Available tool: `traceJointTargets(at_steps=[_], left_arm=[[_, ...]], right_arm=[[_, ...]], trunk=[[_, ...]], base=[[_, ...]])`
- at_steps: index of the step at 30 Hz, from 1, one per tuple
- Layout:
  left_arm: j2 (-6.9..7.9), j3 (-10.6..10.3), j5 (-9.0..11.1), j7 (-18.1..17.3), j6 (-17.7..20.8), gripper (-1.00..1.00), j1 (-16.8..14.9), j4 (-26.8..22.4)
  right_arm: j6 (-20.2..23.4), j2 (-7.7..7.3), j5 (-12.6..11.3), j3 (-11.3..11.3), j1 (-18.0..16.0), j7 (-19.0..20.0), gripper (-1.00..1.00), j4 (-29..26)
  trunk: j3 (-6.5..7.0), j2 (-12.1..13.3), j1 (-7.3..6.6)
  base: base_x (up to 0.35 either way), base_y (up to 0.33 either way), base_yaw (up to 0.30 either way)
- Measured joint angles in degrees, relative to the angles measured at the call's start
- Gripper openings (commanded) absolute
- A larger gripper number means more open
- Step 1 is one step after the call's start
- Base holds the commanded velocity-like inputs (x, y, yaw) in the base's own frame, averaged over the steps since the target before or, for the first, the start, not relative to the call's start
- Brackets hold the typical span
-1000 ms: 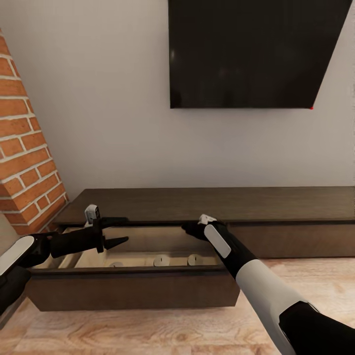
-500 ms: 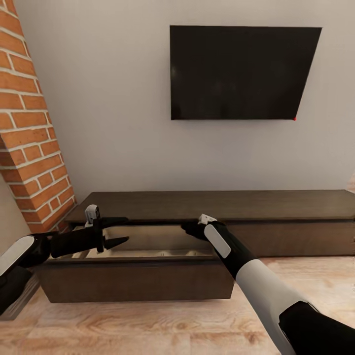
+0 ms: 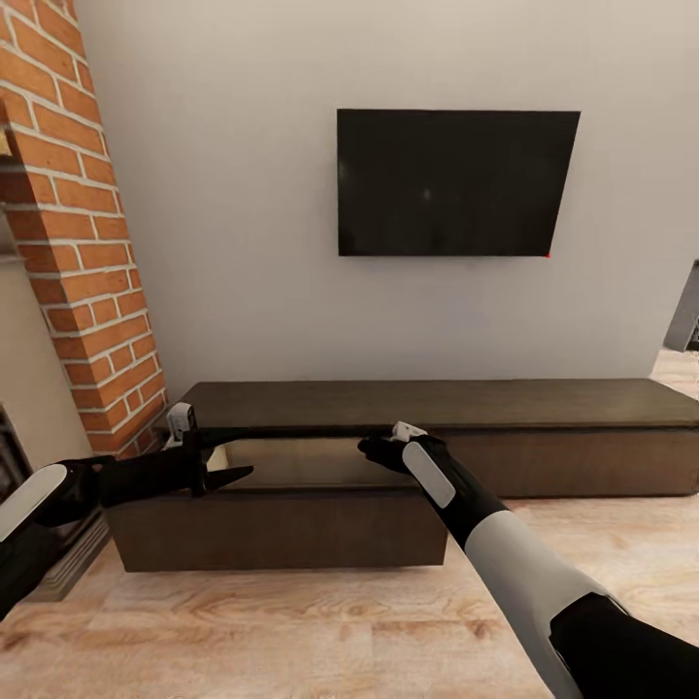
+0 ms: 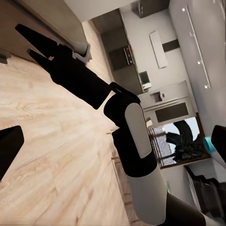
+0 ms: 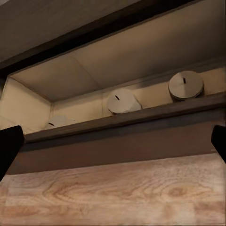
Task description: Place each of the two pumpkins and all three candles from the living room inside a cabinet in the living room (use any cabinet), then make sure every cabinet is closed, and position the cauldron so it is next to a table in the living room.
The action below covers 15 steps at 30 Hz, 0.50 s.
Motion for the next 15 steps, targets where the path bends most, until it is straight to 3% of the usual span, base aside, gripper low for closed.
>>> traceJointTargets(at_steps=[11, 15], left_arm=[[-0.40, -0.79, -0.60, 0.31, -0.12, 1.00, 0.00, 0.19], [-0.60, -0.88, -1.94, 0.73, -0.33, 1.00, -0.12, 0.54]], right_arm=[[-0.05, 0.24, 0.03, 0.03, 0.01, 0.01, 1.00, 0.02], [-0.10, 0.06, 0.04, 0.19, 0.01, -0.02, 1.00, -0.04]], trunk=[[2.01, 4.09, -2.25], [2.73, 5.70, -3.13]], base=[[-0.343, 0.000, 0.000], [-0.343, 0.000, 0.000]])
